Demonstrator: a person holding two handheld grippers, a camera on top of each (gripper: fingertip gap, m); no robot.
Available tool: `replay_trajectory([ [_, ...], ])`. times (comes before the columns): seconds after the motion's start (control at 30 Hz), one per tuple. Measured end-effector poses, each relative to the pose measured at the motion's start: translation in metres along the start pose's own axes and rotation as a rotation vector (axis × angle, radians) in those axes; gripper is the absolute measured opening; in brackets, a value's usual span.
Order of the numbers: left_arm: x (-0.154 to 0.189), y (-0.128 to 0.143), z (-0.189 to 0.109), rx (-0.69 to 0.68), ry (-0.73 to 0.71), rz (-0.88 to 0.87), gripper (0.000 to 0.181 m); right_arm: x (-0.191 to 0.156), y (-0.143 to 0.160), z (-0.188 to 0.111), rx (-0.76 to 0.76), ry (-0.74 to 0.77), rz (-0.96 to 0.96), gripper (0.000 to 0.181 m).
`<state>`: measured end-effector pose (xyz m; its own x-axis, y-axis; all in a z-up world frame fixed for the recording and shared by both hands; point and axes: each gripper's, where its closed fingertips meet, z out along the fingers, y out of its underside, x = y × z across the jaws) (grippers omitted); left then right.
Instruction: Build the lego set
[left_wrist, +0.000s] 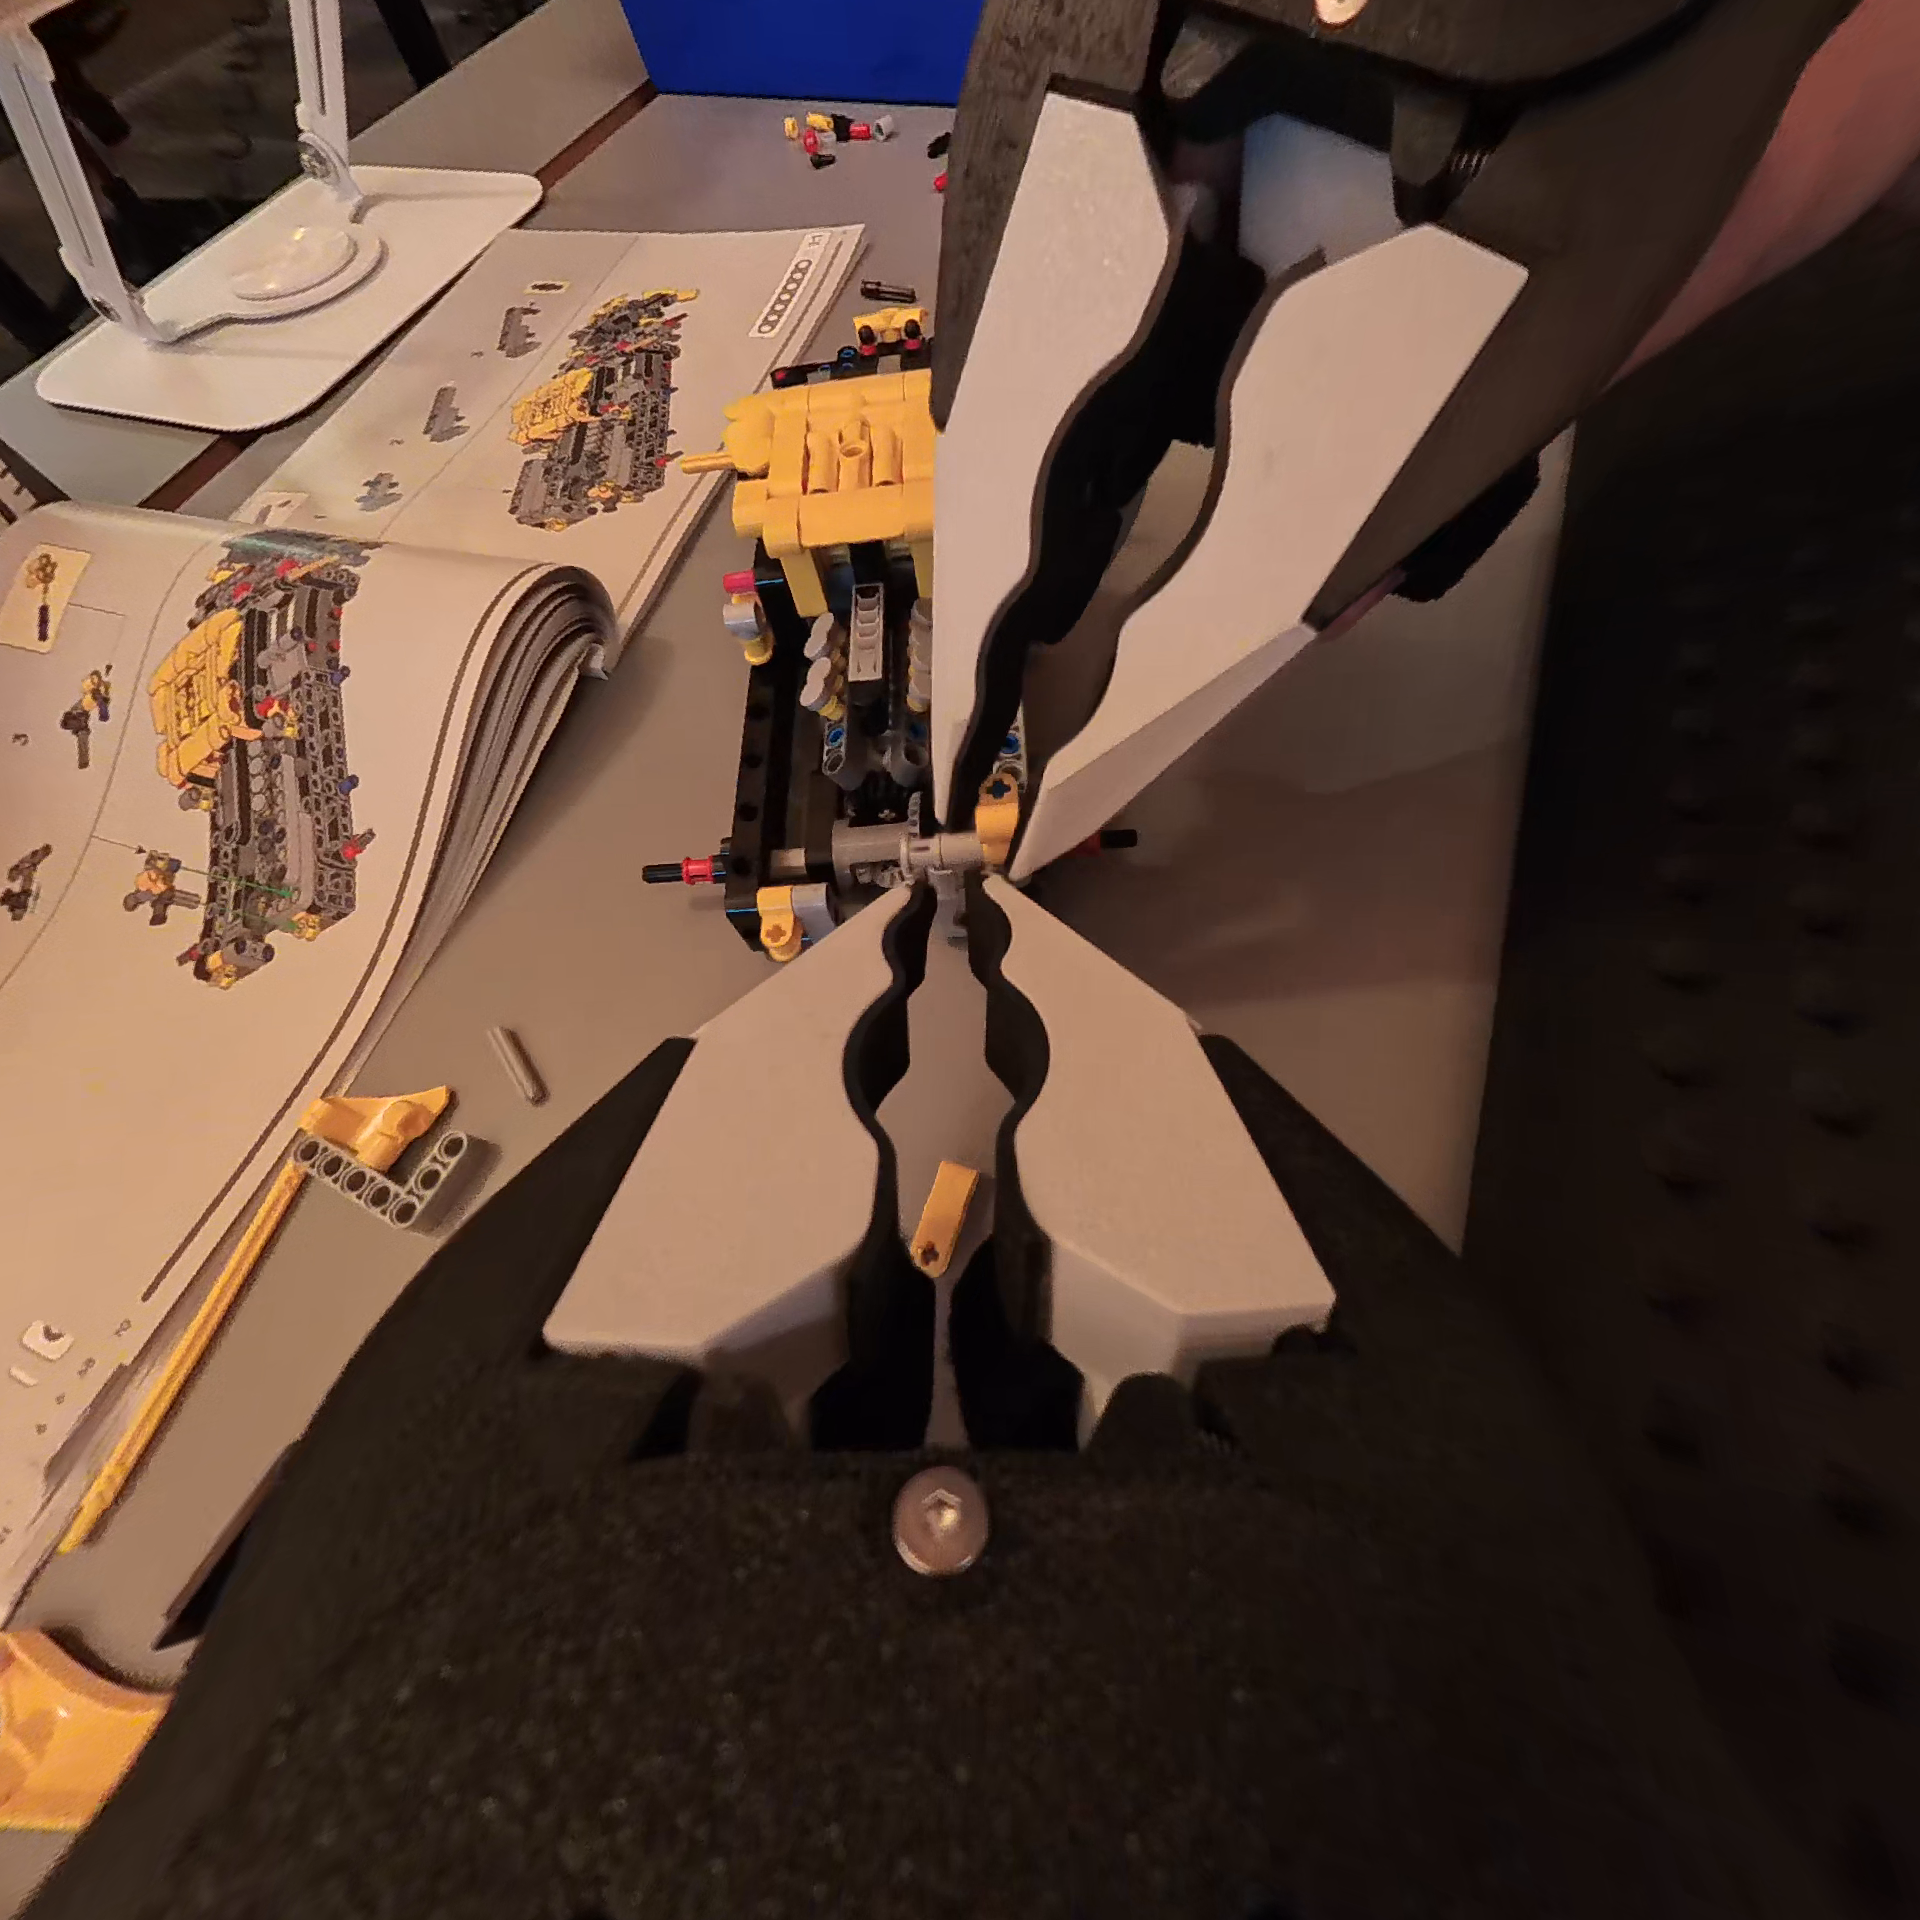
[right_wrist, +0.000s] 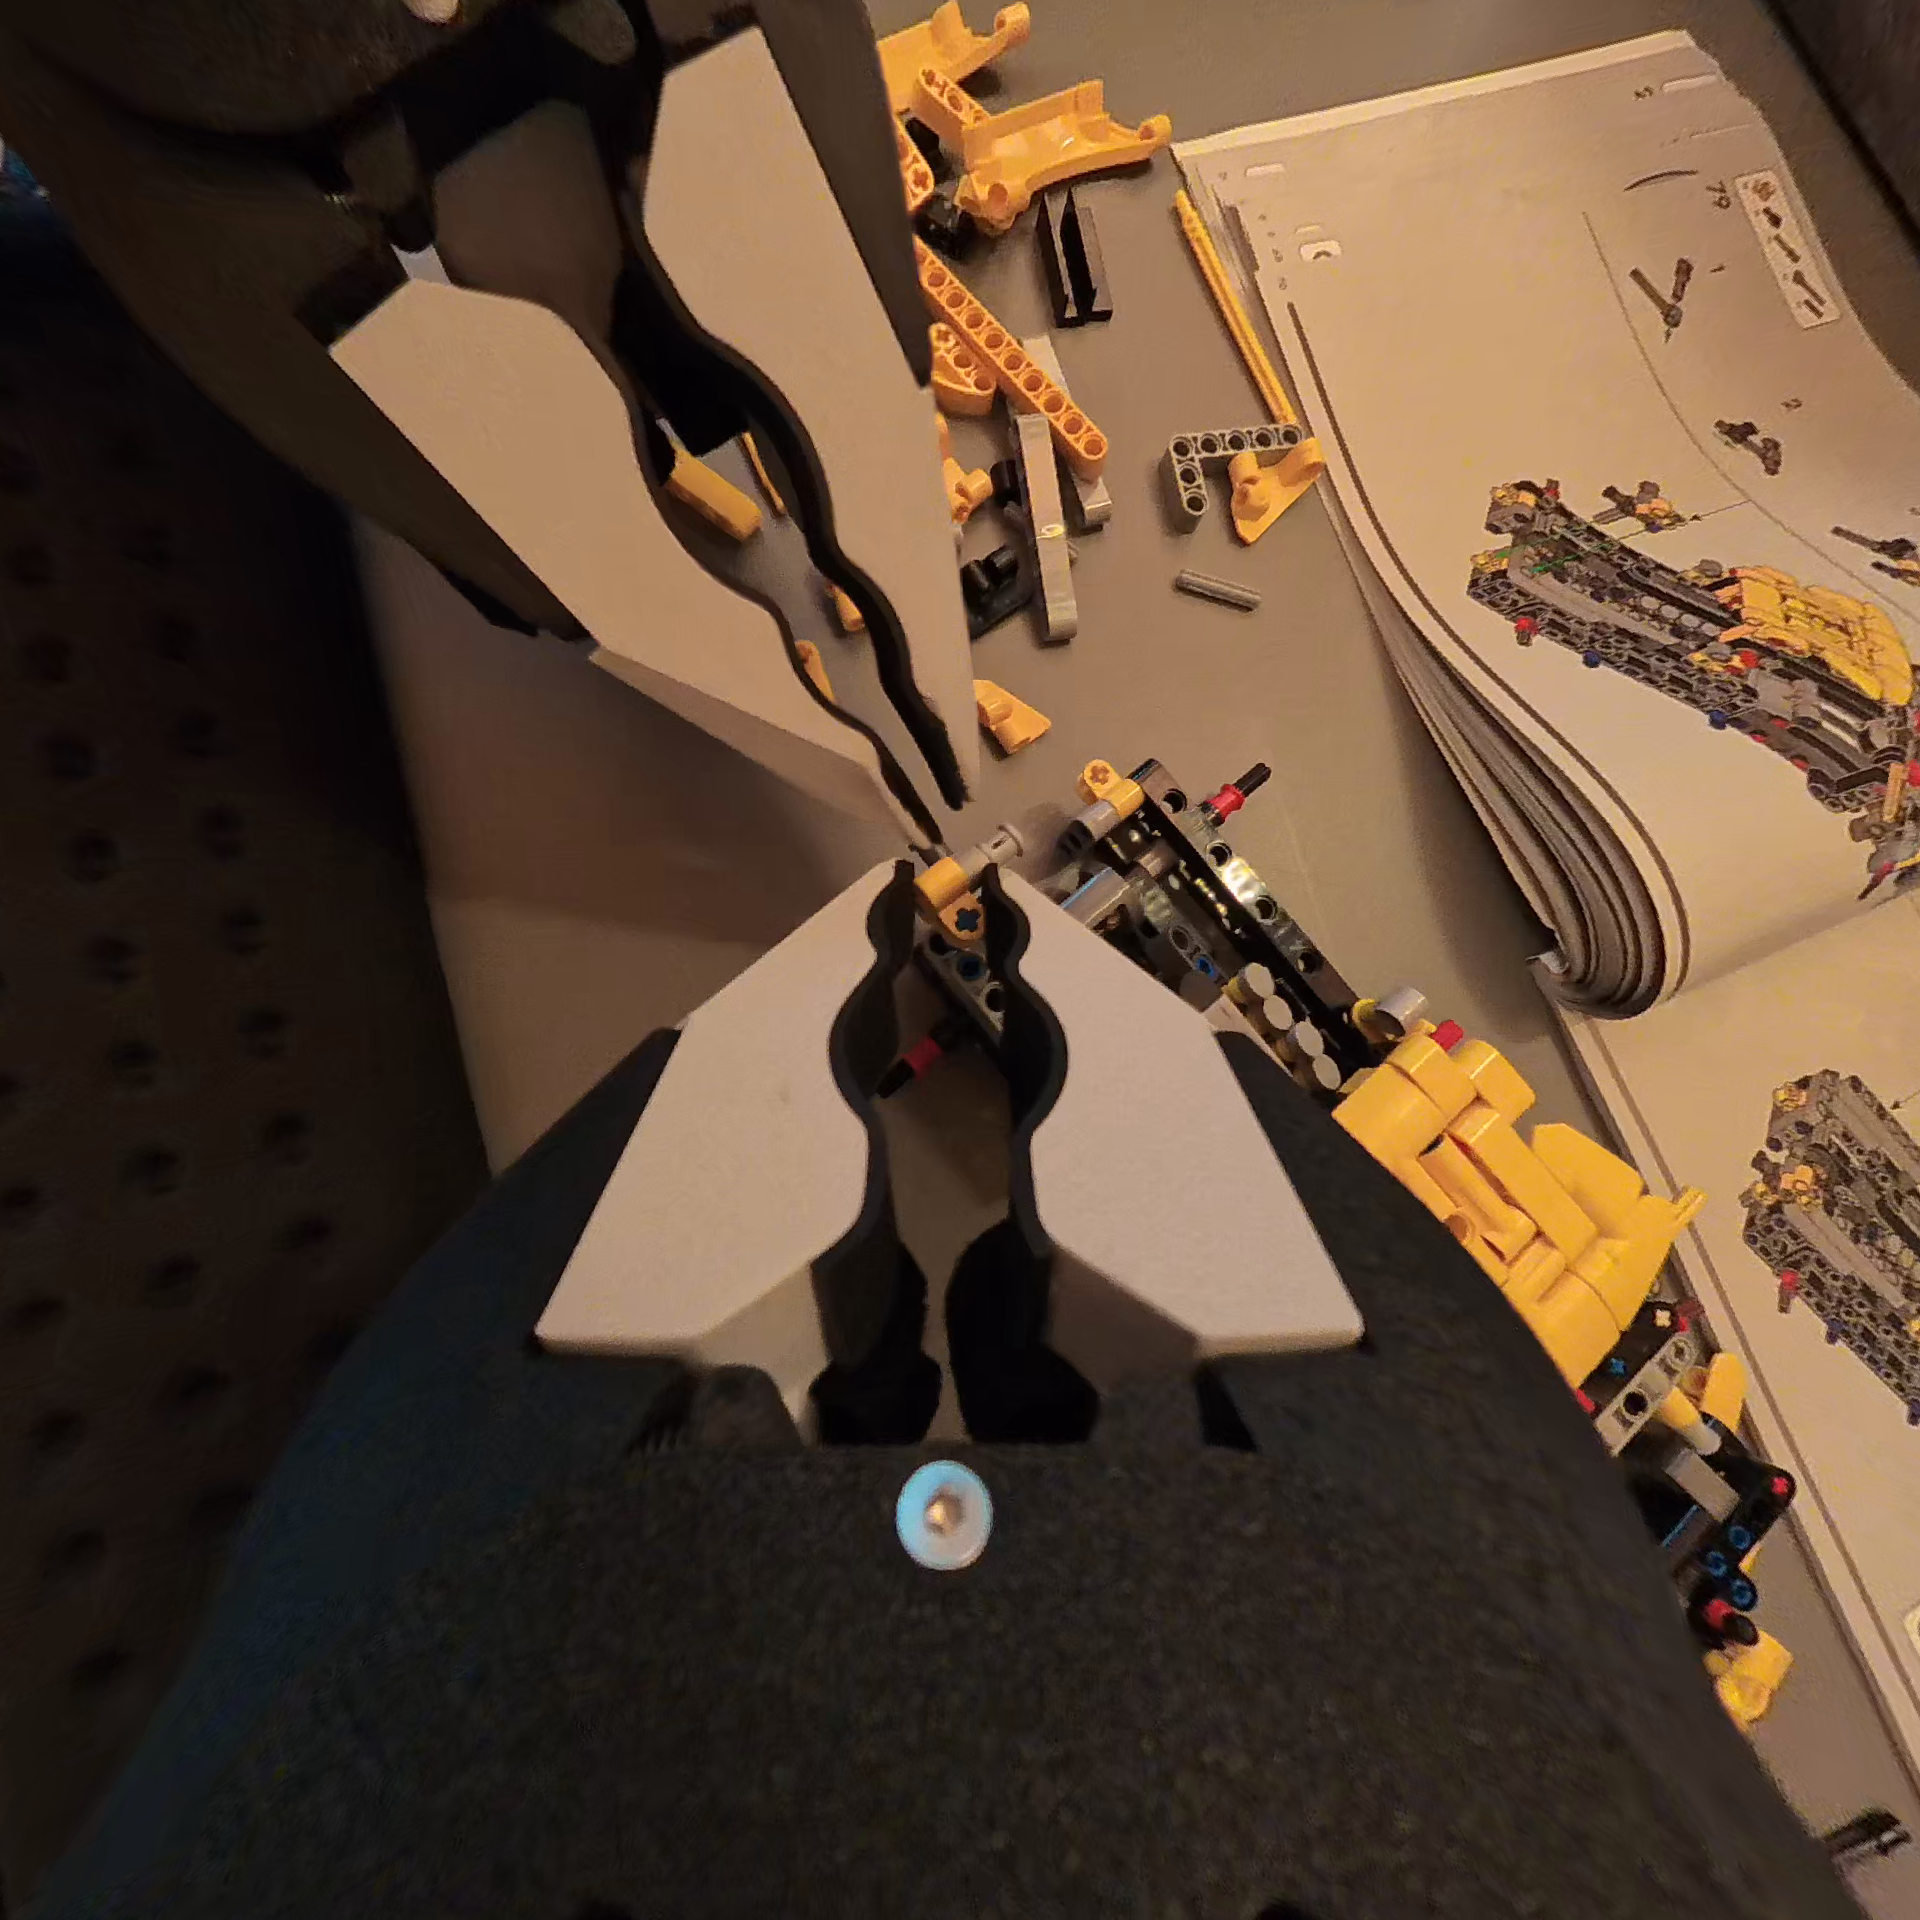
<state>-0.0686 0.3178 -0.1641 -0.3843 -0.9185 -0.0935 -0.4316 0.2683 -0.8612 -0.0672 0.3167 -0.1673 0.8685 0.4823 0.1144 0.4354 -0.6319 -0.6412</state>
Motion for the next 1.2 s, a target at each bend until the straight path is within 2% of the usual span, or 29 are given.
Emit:
replay_trajectory([
  [0.2, 0.003, 0.001, 0.006, -0.004, -0.007, 0.049, 0.006, 0.0, 0.001, -0.001, 0.039, -0.019, 0.043, 0.013],
  [0.43, 0.006, 0.002, 0.004, 0.004, 0.047, 0.019, 0.008, 0.001, 0.0, 0.0, 0.076, -0.066, 0.096, 0.013],
  [0.6, 0.005, 0.01, 0.015, -0.047, 0.045, 0.038, 0.007, 0.0, 0.001, -0.001, 0.077, -0.101, 0.108, 0.014],
  [0.63, 0.005, 0.01, 0.015, -0.046, 0.044, 0.041, 0.007, -0.001, 0.001, -0.003, 0.083, -0.111, 0.09, 0.019],
  [0.67, 0.005, 0.01, 0.016, -0.047, 0.046, 0.044, 0.007, 0.0, 0.0, -0.006, 0.095, -0.104, 0.072, 0.033],
  [0.77, 0.006, 0.011, 0.016, -0.058, 0.051, 0.049, 0.007, 0.003, 0.006, -0.016, 0.096, 0.016, -0.075, 0.046],
  [0.83, 0.006, 0.011, 0.016, -0.059, 0.054, 0.047, 0.007, 0.0, 0.011, -0.013, 0.072, 0.164, -0.221, 0.058],
  [0.97, 0.006, 0.011, 0.017, -0.084, 0.064, 0.053, 0.007, 0.003, 0.016, -0.004, 0.038, 0.471, -0.524, 0.051],
  [1.2, 0.007, 0.012, 0.019, -0.22, 0.115, 0.025, 0.007, 0.009, 0.014, 0.0, 0.041, 0.614, -0.743, 0.045],
])
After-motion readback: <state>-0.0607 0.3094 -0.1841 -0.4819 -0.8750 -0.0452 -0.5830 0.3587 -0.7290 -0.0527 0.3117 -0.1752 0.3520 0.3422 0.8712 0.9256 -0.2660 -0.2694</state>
